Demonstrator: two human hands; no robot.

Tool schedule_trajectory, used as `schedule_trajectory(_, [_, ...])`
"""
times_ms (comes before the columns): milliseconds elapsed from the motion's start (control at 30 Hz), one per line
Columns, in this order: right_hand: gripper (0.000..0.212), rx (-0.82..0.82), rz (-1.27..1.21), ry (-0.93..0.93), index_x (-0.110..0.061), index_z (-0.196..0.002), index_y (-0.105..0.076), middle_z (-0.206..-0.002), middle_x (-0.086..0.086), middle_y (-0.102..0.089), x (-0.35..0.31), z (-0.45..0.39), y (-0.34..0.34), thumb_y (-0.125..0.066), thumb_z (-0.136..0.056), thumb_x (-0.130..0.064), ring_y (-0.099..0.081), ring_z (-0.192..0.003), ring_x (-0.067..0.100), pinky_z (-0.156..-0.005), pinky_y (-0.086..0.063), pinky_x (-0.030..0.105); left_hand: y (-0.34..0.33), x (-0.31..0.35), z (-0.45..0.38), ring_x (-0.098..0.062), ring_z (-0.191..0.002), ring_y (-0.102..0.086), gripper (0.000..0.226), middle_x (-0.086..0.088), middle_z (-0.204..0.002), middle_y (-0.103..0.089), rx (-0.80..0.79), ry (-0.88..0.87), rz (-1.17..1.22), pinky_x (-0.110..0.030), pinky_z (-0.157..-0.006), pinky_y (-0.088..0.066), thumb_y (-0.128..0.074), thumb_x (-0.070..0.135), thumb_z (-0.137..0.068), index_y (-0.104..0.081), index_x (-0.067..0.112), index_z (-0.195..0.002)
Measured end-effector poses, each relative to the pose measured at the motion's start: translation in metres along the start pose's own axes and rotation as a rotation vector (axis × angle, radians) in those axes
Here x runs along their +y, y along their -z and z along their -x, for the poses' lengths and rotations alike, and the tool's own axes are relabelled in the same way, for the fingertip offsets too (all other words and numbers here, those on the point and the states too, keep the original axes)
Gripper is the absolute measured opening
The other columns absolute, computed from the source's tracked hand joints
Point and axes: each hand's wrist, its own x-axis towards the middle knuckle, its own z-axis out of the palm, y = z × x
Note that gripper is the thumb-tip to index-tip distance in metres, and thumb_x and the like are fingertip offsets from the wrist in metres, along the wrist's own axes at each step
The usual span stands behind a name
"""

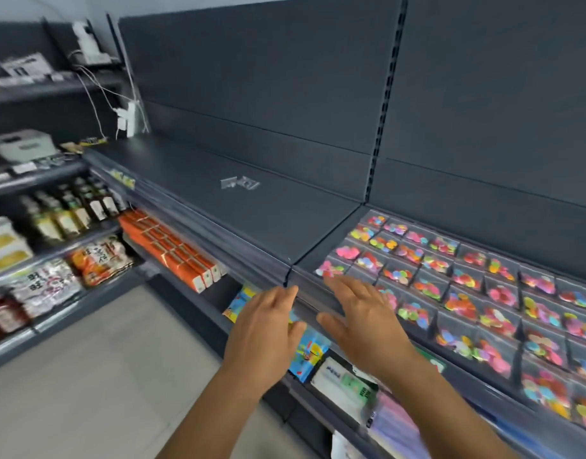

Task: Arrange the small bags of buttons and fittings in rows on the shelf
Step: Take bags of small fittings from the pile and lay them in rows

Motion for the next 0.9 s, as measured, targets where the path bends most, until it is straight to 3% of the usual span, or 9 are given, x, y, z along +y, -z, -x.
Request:
schedule_trajectory(233, [0.060, -0.059, -0.025, 0.071, -0.027, -0.148, -0.021, -0.155, -0.008, -0.020, -0.032, -0.088, -0.034, -0.041, -0.095, -0.047, -0.017, -0.142, 0.013, -0.117, -0.008, 0.030, 0.009, -0.077, -0.041, -0.013, -0.136, -0.028, 0.058, 0.006, -0.149, -0.035, 0.027, 0.107, -0.017, -0.025, -0.112, -0.023, -0.044, 0.039, -0.097, -0.024, 0.024, -0.149])
schedule_trajectory(533, [0.061, -0.100, -0.060, 0.133, -0.026, -0.149, -0.021, -0.156, -0.007, -0.020, -0.047, -0.242, -0.050, -0.040, -0.095, -0.049, -0.016, -0.144, 0.013, -0.117, -0.011, 0.033, 0.023, -0.162, -0.165, -0.013, -0.138, -0.027, 0.059, 0.004, -0.151, -0.033, 0.042, 0.138, -0.040, -0.024, -0.112, -0.022, -0.043, 0.041, -0.097, -0.021, 0.024, -0.149])
schedule_trajectory(900, [0.062, -0.142, -0.071, 0.019, -0.021, -0.150, -0.018, -0.156, -0.001, -0.023, -0.049, -0.406, -0.061, -0.044, -0.096, -0.041, -0.020, -0.142, 0.021, -0.117, -0.020, 0.040, 0.017, -0.239, -0.310, -0.019, -0.138, -0.030, 0.058, -0.001, -0.151, -0.034, -0.007, 0.153, 0.007, -0.029, -0.113, -0.025, -0.046, 0.034, -0.097, -0.024, 0.020, -0.149])
